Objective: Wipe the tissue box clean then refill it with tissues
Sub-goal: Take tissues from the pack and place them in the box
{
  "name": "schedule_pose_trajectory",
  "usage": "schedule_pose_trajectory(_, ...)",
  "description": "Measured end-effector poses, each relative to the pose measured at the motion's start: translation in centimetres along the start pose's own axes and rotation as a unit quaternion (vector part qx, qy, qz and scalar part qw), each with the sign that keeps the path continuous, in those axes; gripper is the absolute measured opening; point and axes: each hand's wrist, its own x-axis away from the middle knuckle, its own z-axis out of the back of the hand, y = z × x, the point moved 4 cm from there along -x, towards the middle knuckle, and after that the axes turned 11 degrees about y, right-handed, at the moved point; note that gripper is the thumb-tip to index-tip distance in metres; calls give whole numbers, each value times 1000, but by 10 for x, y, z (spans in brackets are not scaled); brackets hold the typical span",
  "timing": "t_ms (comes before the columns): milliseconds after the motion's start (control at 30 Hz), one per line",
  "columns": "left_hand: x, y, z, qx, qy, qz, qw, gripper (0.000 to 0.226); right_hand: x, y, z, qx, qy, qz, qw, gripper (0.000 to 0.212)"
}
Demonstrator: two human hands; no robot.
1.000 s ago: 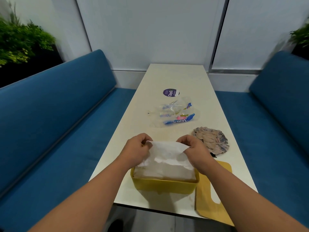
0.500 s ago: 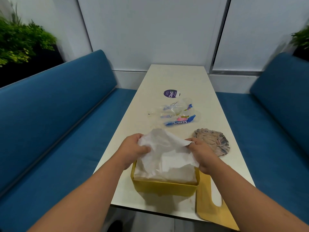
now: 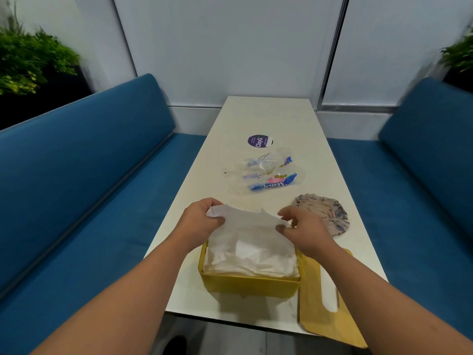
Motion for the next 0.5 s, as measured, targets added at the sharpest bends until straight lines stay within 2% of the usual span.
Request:
schedule_pose_trajectory(167,3,4,0,-53,-7,-42,998,9,4,-11,7,-49,-1,55,997,10)
schedule_pose_trajectory(300,14,5,3,-98,-57,-107,988,14,13,-9,11,51,-37,163,985,15)
schedule_pose_trajectory(333,18,5,2,-137,-86,-131,978,15,17,-9,10,66,-45,183,980,16)
schedule_pose_trajectory(400,23,1,-4,-257,-147,-184,937,14,23,-9,5,83,-66,217,970,19)
schedule_pose_trajectory(500,26,-4,-8,-367,-184,-226,883,17,31,-9,-6,129,-104,263,950,16)
